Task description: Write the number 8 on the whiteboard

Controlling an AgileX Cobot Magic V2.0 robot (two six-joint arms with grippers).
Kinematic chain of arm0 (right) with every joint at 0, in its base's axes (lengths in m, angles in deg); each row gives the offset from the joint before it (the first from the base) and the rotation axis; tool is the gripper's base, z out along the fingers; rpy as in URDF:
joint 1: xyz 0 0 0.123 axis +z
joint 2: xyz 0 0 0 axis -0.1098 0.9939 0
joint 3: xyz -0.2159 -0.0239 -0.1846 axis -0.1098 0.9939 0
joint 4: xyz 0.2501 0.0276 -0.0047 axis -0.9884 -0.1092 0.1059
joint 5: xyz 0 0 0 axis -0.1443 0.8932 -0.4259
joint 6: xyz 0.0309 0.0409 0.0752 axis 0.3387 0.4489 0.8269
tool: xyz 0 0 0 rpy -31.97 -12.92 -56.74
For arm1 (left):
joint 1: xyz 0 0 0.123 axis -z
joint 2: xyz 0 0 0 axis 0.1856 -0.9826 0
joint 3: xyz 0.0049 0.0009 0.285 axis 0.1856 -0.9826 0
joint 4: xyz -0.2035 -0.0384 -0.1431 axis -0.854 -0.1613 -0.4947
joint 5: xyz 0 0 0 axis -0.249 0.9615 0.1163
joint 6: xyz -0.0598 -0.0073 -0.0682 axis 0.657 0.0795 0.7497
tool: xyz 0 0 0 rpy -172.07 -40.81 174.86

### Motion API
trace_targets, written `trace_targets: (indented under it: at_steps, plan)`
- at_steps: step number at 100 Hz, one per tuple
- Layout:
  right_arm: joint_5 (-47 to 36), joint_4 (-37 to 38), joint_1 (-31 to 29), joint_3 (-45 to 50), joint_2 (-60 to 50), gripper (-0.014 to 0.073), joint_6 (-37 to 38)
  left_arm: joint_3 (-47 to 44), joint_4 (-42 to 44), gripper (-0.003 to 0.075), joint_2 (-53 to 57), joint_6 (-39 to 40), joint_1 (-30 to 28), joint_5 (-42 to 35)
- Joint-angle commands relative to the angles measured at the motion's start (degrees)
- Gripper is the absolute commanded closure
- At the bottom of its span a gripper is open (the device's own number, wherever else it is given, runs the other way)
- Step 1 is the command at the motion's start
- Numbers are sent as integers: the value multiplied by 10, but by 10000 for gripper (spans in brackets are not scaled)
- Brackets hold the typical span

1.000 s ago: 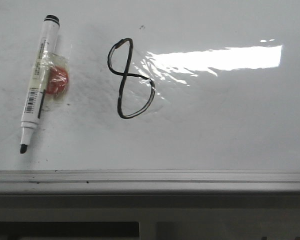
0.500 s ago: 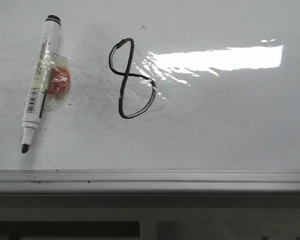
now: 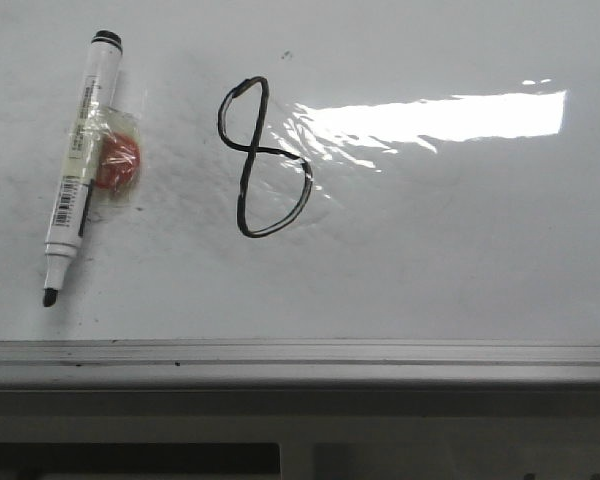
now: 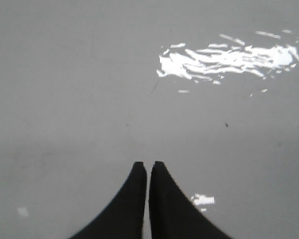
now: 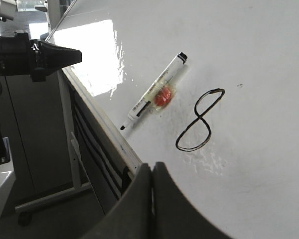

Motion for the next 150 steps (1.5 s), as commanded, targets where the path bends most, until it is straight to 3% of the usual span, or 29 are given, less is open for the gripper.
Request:
trace_targets:
  at_steps: [1, 12, 120, 125, 134, 150]
  plan:
    - [-47, 8, 0, -16, 3, 657, -1, -23, -10, 741, 16, 1, -3, 4]
    - [-47, 8, 0, -16, 3, 657, -1, -23, -13, 741, 16, 1, -3, 74]
    - [-47, 8, 0, -16, 3, 657, -1, -23, -11, 741, 16, 0, -4, 71]
    - [-40, 45, 0, -13, 3, 657, -14, -23, -11, 741, 16, 0, -4, 71]
    - [-46, 96, -18, -1, 3, 657, -18, -23, -11, 741, 16, 0, -4, 71]
    - [-178, 8, -123, 57, 3, 657, -18, -23, -11, 741, 16, 0, -4, 71]
